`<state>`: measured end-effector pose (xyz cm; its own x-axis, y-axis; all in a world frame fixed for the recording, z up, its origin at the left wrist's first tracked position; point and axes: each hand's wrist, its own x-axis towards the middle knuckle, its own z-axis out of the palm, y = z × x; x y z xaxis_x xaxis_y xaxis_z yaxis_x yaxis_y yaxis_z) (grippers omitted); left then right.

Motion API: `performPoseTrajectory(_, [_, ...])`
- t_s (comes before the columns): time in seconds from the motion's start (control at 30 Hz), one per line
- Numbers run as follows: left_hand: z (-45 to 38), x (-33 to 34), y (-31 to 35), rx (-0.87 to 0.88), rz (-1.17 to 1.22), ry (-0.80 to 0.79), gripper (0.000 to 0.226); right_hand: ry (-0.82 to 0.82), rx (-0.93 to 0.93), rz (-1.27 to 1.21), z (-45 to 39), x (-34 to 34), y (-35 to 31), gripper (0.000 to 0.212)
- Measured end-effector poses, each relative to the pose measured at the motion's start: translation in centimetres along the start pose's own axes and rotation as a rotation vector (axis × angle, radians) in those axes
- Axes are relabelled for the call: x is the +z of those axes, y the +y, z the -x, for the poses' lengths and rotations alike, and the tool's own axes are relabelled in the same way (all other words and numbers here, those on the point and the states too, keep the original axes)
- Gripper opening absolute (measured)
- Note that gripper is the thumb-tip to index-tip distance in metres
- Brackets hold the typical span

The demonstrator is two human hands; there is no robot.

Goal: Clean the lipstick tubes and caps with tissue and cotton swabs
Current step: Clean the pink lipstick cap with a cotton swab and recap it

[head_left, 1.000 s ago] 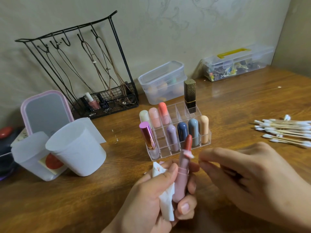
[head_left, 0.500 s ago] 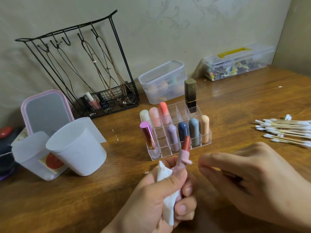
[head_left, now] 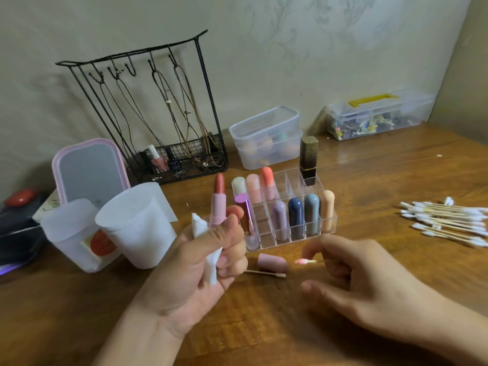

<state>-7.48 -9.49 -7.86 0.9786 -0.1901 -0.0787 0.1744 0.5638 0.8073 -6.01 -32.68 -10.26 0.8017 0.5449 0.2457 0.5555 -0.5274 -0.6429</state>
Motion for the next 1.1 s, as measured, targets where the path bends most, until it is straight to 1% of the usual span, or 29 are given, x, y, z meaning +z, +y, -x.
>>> performPoseTrajectory(0.1, [-0.1,-0.4,0.4,-0.027,0.078,0.025,0.024,0.005,0.086,0.090,-0.9,0.2,-0.9,0.025])
performPoseTrajectory(0.17, [-0.1,-0.4,0.4,-0.044,0.129,0.025,0.020,-0.025,0.127,0.205,-1.9,0.2,-2.2,0.034])
performPoseTrajectory(0.23, [-0.1,-0.2,0.5,-0.058,0.169,0.028,0.026,-0.086,0.179,0.267,-3.2,0.5,-3.3,0.043])
performPoseTrajectory(0.3, [-0.1,-0.2,0.4,-0.068,0.191,0.032,0.036,-0.142,0.202,0.276,-4.3,1.1,-3.7,0.045])
performPoseTrajectory(0.37, [-0.1,-0.2,0.5,-0.077,0.199,0.010,0.035,-0.121,0.181,0.314,-4.9,1.5,-3.5,0.043])
performPoseTrajectory(0.47, [-0.1,-0.1,0.7,-0.071,0.179,-0.017,0.017,-0.040,0.154,0.370,-4.9,1.9,-2.5,0.043])
performPoseTrajectory(0.53, [0.0,0.0,0.9,-0.069,0.179,0.008,0.012,0.026,0.155,0.358,-4.6,1.8,-1.9,0.036])
performPoseTrajectory(0.57, [0.0,0.1,0.9,-0.067,0.184,0.022,0.010,0.058,0.160,0.285,-4.4,1.6,-1.6,0.027])
performPoseTrajectory(0.6, [0.0,0.2,0.9,-0.067,0.183,0.036,0.009,0.113,0.140,0.153,-4.3,1.5,-1.3,0.017])
performPoseTrajectory(0.63, [0.1,0.4,0.9,-0.069,0.181,0.049,0.007,0.176,0.118,-0.070,-4.2,1.1,-1.5,0.010])
performPoseTrajectory(0.67, [0.2,0.6,0.8,-0.073,0.180,0.063,0.006,0.202,0.108,-0.353,-4.2,0.7,-1.8,0.008])
performPoseTrajectory(0.7, [0.2,0.9,0.6,-0.075,0.171,0.080,0.004,0.171,0.113,-0.639,-4.2,0.5,-2.3,0.013])
performPoseTrajectory(0.73, [0.3,1.3,0.4,-0.072,0.140,0.095,0.006,0.118,0.108,-0.832,-4.1,0.4,-2.5,0.021])
performPoseTrajectory(0.77, [0.5,1.6,0.2,-0.067,0.094,0.104,0.012,0.077,0.085,-0.947,-4.0,0.6,-2.8,0.027])
performPoseTrajectory(0.8, [0.6,2.0,-0.1,-0.064,0.042,0.103,0.017,0.045,0.049,-1.001,-4.0,0.8,-3.1,0.024])
performPoseTrajectory(0.83, [0.7,2.3,-0.3,-0.061,-0.002,0.089,0.017,0.042,0.018,-1.050,-4.1,1.1,-3.3,0.018])
performPoseTrajectory(0.9, [0.9,2.9,-0.7,-0.061,-0.063,0.028,0.016,0.066,-0.011,-1.061,-4.0,1.6,-3.0,0.022])
performPoseTrajectory(0.93, [1.0,3.1,-0.8,-0.058,-0.074,0.005,0.021,0.074,-0.030,-1.028,-4.0,2.0,-2.7,0.018])
performPoseTrajectory(0.97, [1.0,3.2,-1.0,-0.052,-0.080,0.000,0.024,0.090,-0.043,-1.010,-3.9,2.2,-2.6,0.019])
performPoseTrajectory(1.03, [0.9,3.2,-1.3,-0.043,-0.069,0.011,0.026,0.107,-0.061,-0.931,-3.7,2.4,-1.9,0.034])
performPoseTrajectory(1.1, [0.9,3.3,-1.4,-0.036,-0.057,0.027,0.024,0.138,-0.038,-0.886,-3.8,2.6,-1.6,0.036])
